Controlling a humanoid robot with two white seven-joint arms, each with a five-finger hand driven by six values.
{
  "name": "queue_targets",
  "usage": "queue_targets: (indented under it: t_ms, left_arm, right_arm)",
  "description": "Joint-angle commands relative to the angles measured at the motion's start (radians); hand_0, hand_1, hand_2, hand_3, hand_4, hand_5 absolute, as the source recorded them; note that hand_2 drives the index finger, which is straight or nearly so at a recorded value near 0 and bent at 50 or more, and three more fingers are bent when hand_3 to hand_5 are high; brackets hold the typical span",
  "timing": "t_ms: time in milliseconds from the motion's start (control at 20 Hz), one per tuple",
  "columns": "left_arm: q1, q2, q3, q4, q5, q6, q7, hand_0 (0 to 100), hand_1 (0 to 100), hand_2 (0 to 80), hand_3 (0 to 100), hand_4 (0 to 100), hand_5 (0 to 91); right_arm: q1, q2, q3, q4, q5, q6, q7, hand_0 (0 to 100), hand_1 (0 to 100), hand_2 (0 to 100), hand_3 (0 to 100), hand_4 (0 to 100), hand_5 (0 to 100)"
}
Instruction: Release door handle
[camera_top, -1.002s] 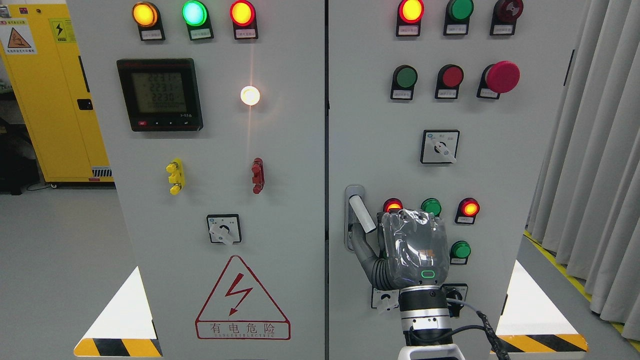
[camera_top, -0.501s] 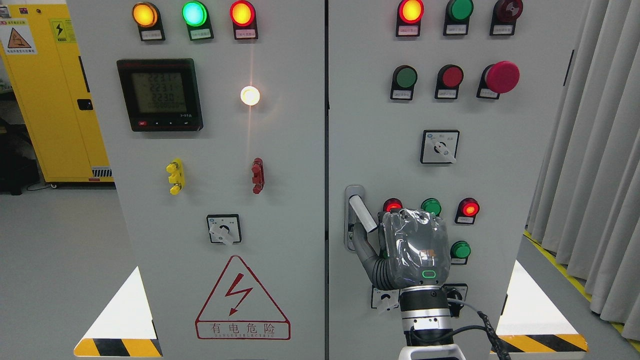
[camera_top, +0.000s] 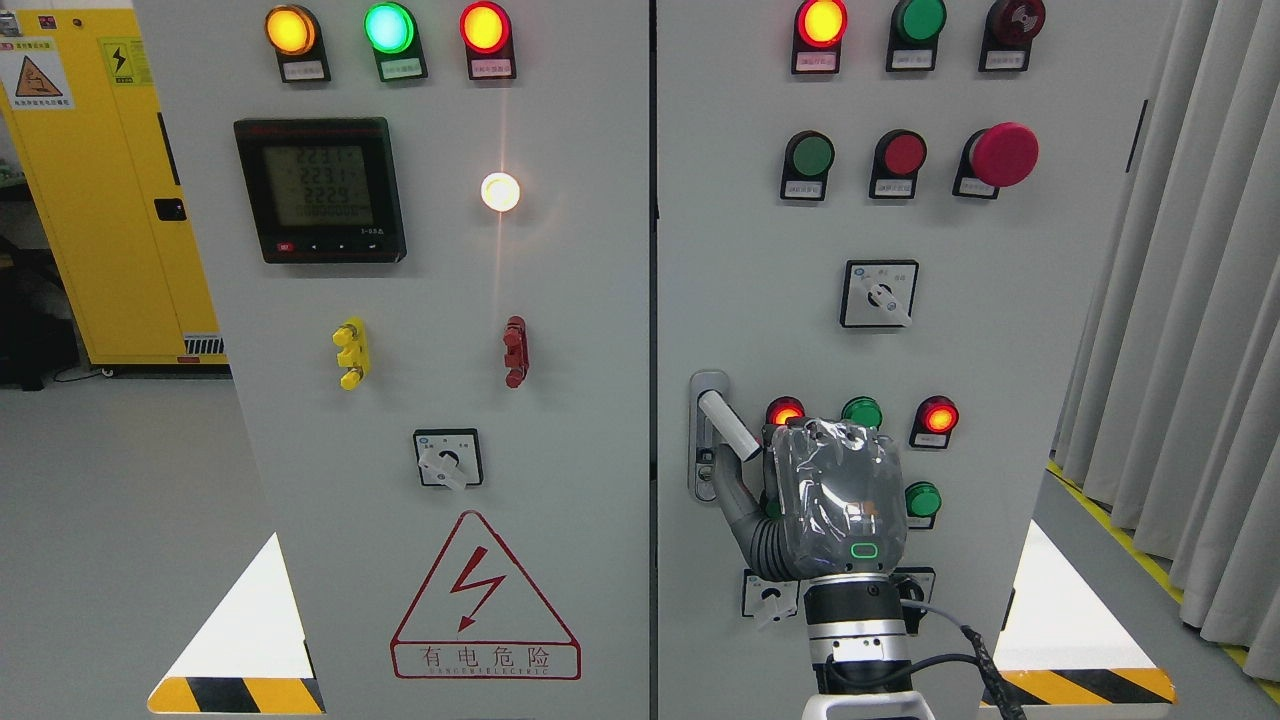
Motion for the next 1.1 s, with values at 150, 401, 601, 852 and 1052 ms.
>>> queue_targets:
  t_ms: [150, 401, 601, 852, 1052]
  left_arm:
    - [0.0, 0.0, 0.0, 0.0, 0.0, 0.001, 0.0, 12, 56, 0.0, 0, 0, 0.0]
    - [0.0, 0.0, 0.0, 0.0, 0.0, 0.001, 0.0, 12, 56, 0.0, 0, 0, 0.0]
    - [0.0, 0.0, 0.0, 0.0, 0.0, 0.001, 0.0, 12, 56, 0.0, 0, 0, 0.0]
    - [0.0, 0.0, 0.0, 0.0, 0.0, 0.001, 0.0, 12, 56, 0.0, 0, 0, 0.0]
    - [0.0, 0.0, 0.0, 0.0, 0.0, 0.001, 0.0, 12, 56, 0.0, 0, 0, 0.0]
  right_arm:
    - [0.002, -0.001, -0.007, -0.005, 0.0, -0.001, 0.005, 63, 40, 100, 100, 100, 100]
    - [0.0, -0.001, -0.016, -0.005, 0.0, -0.001, 0.005, 63, 40, 100, 100, 100, 100]
    - [0.0, -0.001, -0.021, -0.01, 0.0, -0.002, 0.004, 63, 40, 100, 100, 100, 100]
    - [0.0, -0.001, -0.021, -0.015, -0.014, -0.002, 0.004, 63, 40, 100, 100, 100, 100]
    - [-0.001, -0.001, -0.022, -0.015, -0.014, -0.002, 0.005, 63, 40, 100, 100, 100, 100]
